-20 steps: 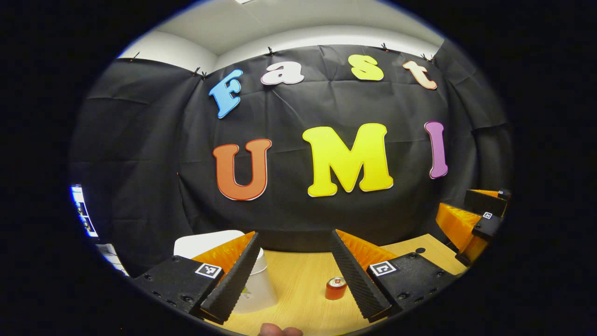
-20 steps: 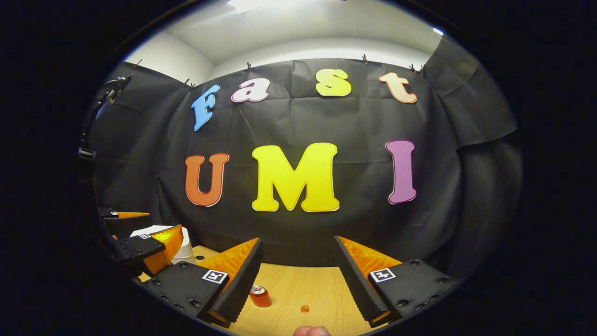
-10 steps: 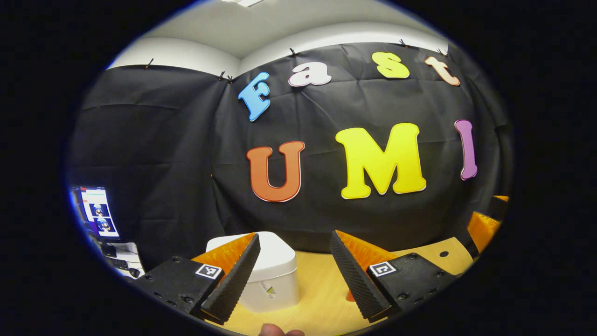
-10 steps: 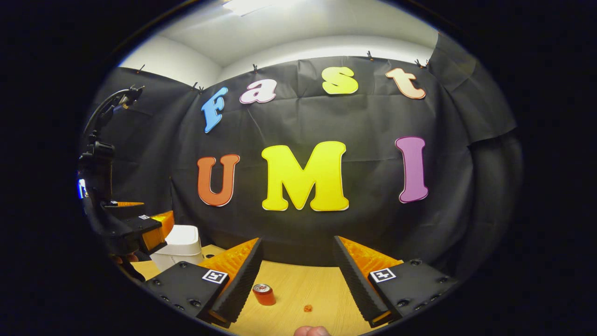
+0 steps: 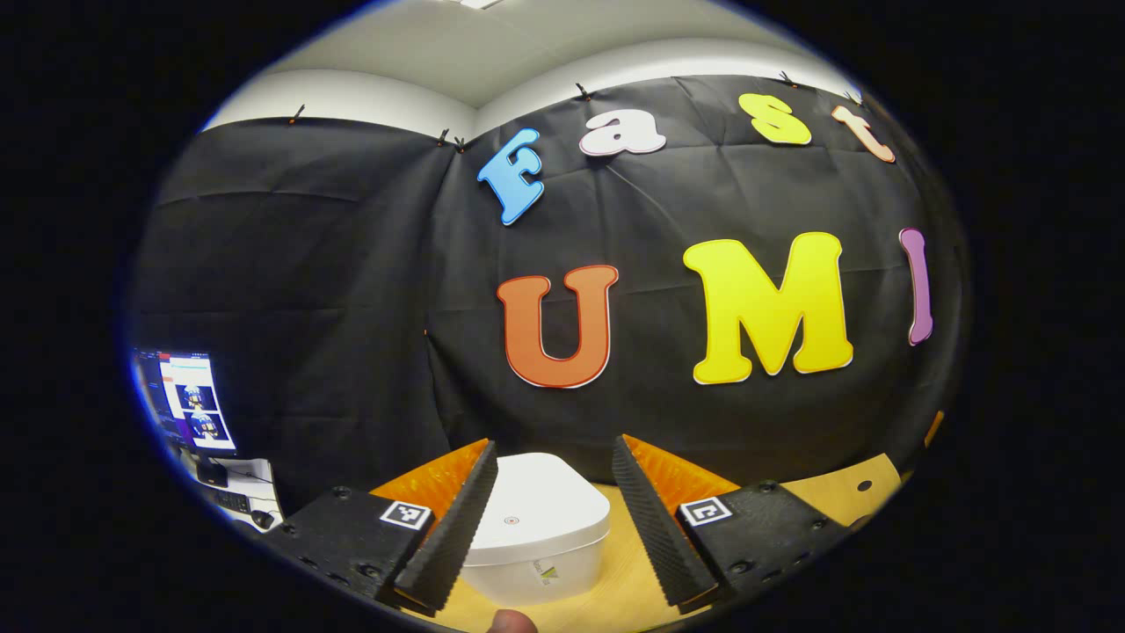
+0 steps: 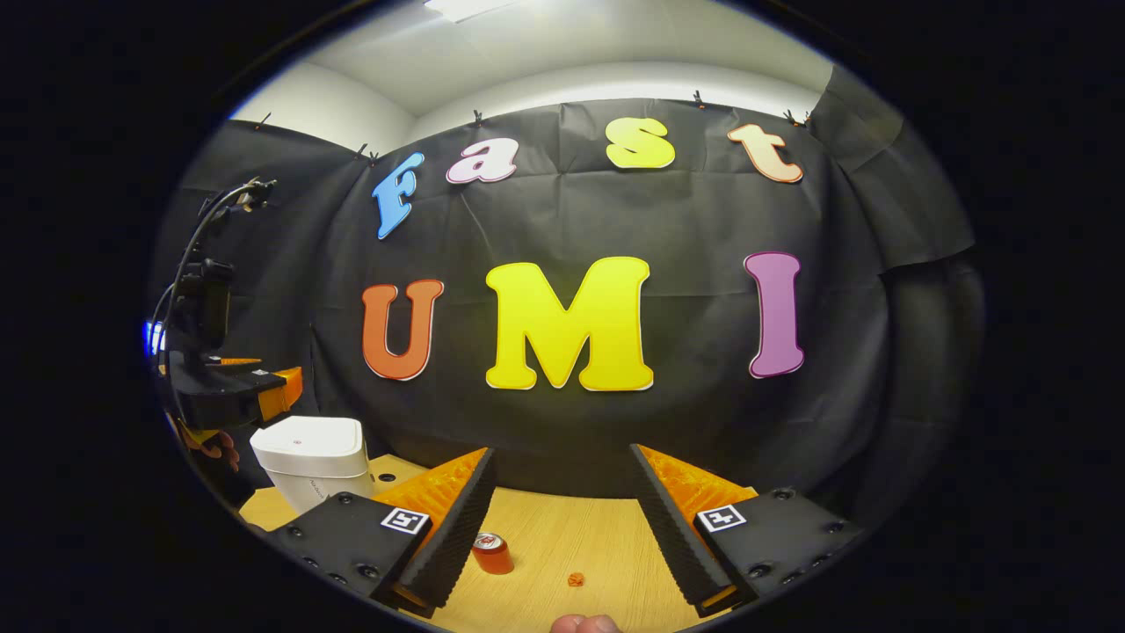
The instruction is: Press the lid of the desktop garbage bin to open it, pick up the crumpled paper on the desktop and throw it into the bin, then pick up the pop can on the desktop and drop it into the bin, and finally close the garbage bin lid.
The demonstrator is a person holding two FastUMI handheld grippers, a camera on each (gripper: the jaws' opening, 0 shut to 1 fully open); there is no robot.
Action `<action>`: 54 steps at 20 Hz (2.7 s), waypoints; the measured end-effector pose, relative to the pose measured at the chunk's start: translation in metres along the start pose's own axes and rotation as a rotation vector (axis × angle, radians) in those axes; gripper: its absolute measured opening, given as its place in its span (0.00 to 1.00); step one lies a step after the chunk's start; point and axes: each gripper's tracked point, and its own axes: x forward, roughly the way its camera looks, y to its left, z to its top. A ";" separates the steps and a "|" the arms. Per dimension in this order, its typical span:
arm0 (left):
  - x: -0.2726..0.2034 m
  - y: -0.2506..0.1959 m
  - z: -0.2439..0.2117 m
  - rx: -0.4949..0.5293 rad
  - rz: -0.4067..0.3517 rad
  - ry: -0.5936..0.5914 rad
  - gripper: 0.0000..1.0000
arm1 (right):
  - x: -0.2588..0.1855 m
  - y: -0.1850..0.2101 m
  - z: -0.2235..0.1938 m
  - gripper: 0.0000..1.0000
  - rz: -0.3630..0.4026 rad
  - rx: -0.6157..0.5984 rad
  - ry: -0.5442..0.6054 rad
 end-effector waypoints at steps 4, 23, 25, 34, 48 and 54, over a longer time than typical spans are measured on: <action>0.020 0.016 -0.019 -0.020 0.027 0.048 0.69 | 0.002 0.004 0.001 0.94 -0.017 -0.025 0.000; 0.056 0.035 -0.116 -0.072 0.068 0.291 0.03 | 0.014 0.021 -0.016 0.94 -0.059 -0.100 0.041; 0.054 0.033 -0.123 -0.077 0.067 0.308 0.03 | 0.016 0.024 -0.018 0.94 -0.051 -0.097 0.046; 0.052 0.033 -0.126 -0.089 0.105 0.292 0.03 | 0.022 0.030 -0.025 0.94 -0.035 -0.071 0.064; 0.053 0.011 -0.032 -0.115 -0.059 0.087 0.05 | 0.019 0.002 -0.004 0.94 -0.077 -0.031 0.024; 0.029 -0.031 -0.013 -0.155 -0.232 0.058 0.19 | 0.005 -0.014 -0.001 0.94 -0.113 -0.041 0.013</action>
